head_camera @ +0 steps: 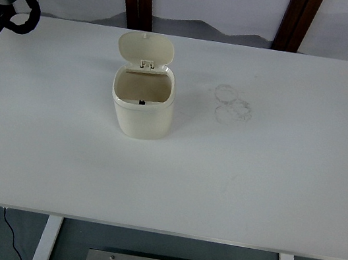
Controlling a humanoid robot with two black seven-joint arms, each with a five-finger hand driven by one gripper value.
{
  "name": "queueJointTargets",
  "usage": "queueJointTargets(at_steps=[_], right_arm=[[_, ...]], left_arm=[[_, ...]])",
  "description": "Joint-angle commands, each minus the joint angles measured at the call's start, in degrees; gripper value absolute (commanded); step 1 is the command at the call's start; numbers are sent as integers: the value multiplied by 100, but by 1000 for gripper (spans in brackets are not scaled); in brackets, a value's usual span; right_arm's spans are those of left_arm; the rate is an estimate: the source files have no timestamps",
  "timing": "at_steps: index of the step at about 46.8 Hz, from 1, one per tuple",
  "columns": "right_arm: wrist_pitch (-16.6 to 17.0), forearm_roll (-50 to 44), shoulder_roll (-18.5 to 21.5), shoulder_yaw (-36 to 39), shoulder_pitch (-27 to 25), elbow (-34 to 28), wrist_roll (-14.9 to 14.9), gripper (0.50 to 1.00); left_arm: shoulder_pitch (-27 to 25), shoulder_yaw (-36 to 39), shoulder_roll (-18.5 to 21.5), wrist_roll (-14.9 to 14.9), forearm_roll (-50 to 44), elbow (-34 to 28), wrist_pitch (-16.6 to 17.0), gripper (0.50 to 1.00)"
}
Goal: Close trash bin
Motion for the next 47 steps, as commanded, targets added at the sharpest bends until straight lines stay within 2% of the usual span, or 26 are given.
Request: queueJointTargets(at_steps=[1,12,23,32,47], right_arm=[[-1,0,0,0,-1,0,1,995],[8,0,0,0,-1,0,1,995],[-1,0,0,0,-1,0,1,995],[-1,0,0,0,-1,0,1,995],[-1,0,0,0,-1,0,1,995]], left_arm=[[-100,224,-66,35,1,-137,0,1000],[-249,690,-58,44,1,-559,0,1000],[-416,717,-40,44,1,-796,17,1000],[-584,822,21,62,-8,-1315,325,1000],[-1076,1578,83,229,-17,-1447,334,1000]])
